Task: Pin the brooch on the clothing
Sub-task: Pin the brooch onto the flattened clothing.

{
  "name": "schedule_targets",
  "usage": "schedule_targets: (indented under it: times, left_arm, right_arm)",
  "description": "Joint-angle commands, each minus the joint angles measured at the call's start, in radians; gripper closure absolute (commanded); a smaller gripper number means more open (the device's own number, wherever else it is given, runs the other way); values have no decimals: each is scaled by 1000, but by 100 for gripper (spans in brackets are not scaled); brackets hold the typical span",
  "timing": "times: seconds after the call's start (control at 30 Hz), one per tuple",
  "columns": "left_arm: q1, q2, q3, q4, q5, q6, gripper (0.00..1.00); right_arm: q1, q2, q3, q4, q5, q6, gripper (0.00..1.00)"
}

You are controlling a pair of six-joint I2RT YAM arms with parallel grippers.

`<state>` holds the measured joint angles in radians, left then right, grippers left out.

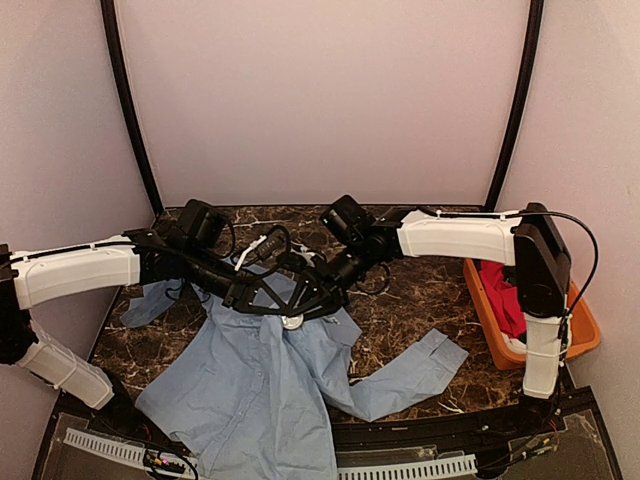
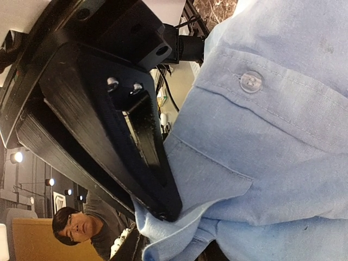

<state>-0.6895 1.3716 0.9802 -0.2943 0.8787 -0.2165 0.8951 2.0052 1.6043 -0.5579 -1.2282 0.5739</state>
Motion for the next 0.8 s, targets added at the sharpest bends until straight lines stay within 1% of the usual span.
schedule_targets:
  times: [0.0,0.13,0.23,0.53,0.77]
  left_arm:
    - [12,-27,-11,4,-91,6,99]
    - [13,-29,-12,4,-105,2,99]
    - [14,-28,-9,-4,-121,6,99]
    - [13,-35,4,-32,-141,29,99]
    - [13,-42,3,-25,-132,25,96]
  right_arm:
    - [39,-7,5,51,-32,43,75]
    - [45,-5,-6,52,-34,40,87]
    - [47,-5,-12,52,-36,39,94]
    - [45,-3,0,54,-41,41,99]
    - [41,-2,-1,51,-22,32,100]
